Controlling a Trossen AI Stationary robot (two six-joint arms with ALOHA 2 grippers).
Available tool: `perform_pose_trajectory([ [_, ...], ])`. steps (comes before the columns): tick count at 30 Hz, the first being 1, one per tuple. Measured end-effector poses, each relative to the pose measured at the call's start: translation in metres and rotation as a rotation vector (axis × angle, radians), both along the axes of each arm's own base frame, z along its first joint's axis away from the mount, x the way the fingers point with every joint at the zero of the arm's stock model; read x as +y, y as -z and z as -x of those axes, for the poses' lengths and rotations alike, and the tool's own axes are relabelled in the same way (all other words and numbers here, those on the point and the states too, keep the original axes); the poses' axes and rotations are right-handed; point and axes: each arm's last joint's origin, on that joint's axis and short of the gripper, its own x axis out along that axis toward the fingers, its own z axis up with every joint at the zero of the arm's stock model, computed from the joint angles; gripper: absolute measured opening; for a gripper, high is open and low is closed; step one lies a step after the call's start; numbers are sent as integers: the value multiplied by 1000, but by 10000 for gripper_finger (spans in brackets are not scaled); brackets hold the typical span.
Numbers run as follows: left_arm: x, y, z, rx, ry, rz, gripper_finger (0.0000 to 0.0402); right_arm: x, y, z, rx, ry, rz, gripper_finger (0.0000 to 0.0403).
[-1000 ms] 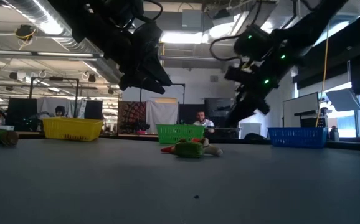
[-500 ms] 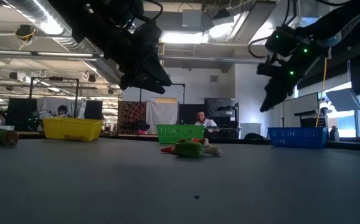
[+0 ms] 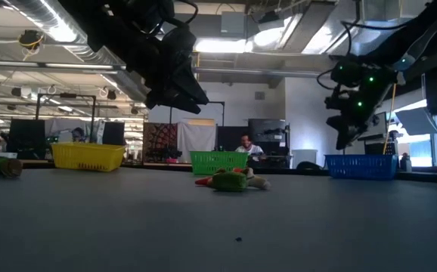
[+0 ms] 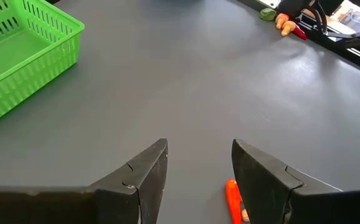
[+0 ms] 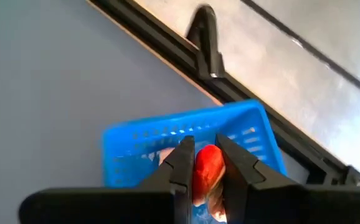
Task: Sort produce into baskets
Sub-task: Put the red mushroom into the blue basket, then put the brown mushroom into the blue basket
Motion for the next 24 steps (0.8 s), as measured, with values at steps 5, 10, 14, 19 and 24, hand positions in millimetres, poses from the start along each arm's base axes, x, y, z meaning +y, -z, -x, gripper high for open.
perform_pose_trajectory([
  [5,0,0,0,-2,-1,0,175,-4,10,0,12,30,-45,48],
  [10,-1,0,0,1,6,-6,175,-6,14,-1,32,10,-49,93],
  [14,-1,0,0,2,11,-12,175,-6,11,-1,23,9,-33,154],
  [19,-1,0,0,3,22,-23,175,-2,2,-3,-68,-59,-37,205],
  [24,-9,-1,-2,6,102,-44,175,15,-17,-17,-273,-301,-59,219],
])
